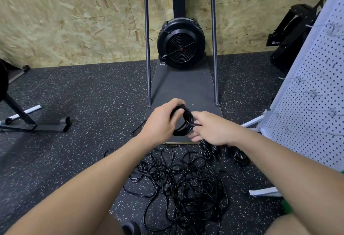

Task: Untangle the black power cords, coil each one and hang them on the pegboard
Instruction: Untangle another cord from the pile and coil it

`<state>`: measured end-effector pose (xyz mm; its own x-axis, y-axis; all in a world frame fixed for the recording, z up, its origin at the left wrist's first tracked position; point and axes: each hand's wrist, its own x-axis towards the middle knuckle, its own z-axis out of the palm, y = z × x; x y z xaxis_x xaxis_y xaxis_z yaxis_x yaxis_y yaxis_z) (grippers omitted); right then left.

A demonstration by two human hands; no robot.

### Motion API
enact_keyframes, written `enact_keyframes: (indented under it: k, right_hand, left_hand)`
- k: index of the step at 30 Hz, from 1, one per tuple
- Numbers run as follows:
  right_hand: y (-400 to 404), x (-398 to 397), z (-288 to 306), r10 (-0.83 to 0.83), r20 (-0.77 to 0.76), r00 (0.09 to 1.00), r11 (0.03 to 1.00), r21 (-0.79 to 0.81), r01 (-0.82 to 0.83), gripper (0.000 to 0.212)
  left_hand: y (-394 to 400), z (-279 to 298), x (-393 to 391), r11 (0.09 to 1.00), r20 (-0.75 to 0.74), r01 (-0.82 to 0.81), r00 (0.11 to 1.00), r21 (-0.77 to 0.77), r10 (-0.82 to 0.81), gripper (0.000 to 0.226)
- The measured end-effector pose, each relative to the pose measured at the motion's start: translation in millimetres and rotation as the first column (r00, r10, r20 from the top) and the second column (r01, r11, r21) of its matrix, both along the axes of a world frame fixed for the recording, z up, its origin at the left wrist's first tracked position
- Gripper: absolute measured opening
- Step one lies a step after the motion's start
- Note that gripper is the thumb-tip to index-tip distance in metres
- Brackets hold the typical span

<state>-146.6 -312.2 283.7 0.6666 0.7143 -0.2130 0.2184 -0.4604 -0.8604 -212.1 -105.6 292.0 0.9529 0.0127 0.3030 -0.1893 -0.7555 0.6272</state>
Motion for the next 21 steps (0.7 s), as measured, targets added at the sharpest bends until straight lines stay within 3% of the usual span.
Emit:
enact_keyframes:
  k: [5,11,13,15,21]
  right_hand:
    - [-16.7,2.8,18.5,0.134,0.081,0.988,0.991,-0.002,-0.134,0.059]
    - [-37.8,11.6,22.4,0.212,0.059,0.975,0.975,0.055,-0.215,0.065]
    - [-43.0,12.3,22.6,0.157,-0.056,0.986,0.983,0.104,-0.151,0.059]
    - [-42.1,11.3,25.3,0.051,-0.128,0.990,0.987,0.160,-0.030,0.053]
    - [-48.9,13.0,27.2,-0.190,-0.002,0.982,0.976,0.110,0.189,0.022]
  left_hand:
    - [8.2,-1.3,12.6,0.954,-0.066,-0.068,0.997,-0.291,0.051,0.018]
    - [-4.3,2.4,15.9,0.749,-0.114,-0.007,0.989,-0.663,-0.092,0.017]
    - [-7.6,4.7,17.1,0.741,-0.094,0.053,0.983,-0.669,-0.155,0.017]
    - [-13.7,8.2,19.8,0.794,-0.058,0.123,0.979,-0.595,-0.195,0.017]
    - [-47.2,6.7,33.8,0.818,-0.043,0.258,0.945,-0.513,-0.325,0.021]
